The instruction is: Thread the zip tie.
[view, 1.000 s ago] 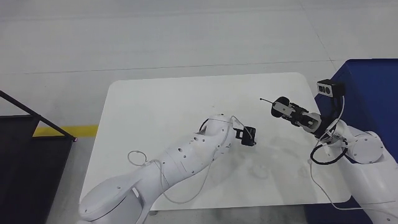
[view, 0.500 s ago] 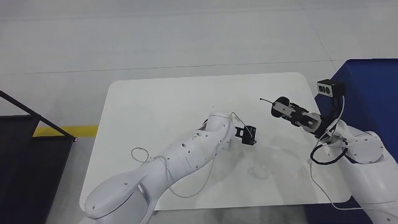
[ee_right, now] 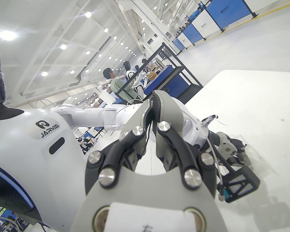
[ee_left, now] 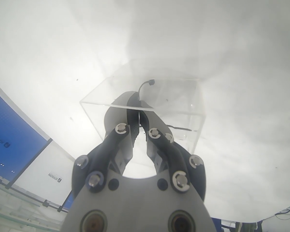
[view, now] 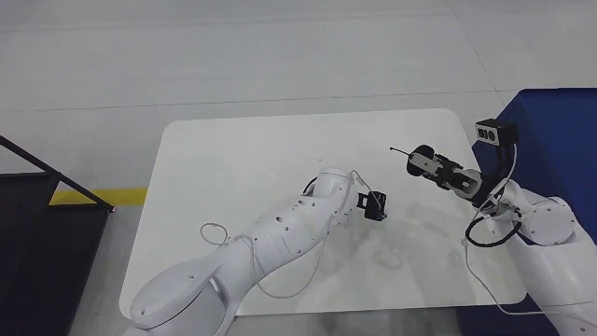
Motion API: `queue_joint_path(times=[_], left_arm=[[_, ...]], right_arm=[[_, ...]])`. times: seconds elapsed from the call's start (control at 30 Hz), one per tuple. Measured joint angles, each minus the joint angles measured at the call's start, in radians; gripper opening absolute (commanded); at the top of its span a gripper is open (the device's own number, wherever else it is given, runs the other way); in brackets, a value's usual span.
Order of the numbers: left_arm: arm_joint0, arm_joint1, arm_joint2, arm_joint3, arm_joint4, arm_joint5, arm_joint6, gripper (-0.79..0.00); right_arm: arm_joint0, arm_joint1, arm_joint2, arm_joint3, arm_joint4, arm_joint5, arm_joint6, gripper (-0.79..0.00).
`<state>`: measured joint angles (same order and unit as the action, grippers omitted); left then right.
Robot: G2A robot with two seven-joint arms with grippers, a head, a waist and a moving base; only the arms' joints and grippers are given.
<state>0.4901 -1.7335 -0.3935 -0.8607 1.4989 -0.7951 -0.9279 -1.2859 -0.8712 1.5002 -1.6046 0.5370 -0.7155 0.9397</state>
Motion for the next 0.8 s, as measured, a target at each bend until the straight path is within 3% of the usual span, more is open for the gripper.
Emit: queue_joint_path(times=[0.13,0.33,0.6,0.8], left_arm=[[0.017,0.012,-0.021,-0.051,0.002,0.009,-0.05,-0.785],[0.076,0.053,-0.07,-0.191,0.029,0.032,-0.13,-0.785],[0.127,0.113,-0.083,-0.303,0.05,0.036,-0.133,-0.785],[0.167,0.165,-0.123,-0.468,0.028,0.037,-0.134,-0.785]], right_arm=[[0.0,0.0,0.0,0.0,0.0,0.0,0.0,-0.785],[0.0,0.0,0.0,0.0,0.0,0.0,0.0,-0.785],[0.0,0.0,0.0,0.0,0.0,0.0,0.0,-0.785],[0.0,0.0,0.0,0.0,0.0,0.0,0.0,-0.785]])
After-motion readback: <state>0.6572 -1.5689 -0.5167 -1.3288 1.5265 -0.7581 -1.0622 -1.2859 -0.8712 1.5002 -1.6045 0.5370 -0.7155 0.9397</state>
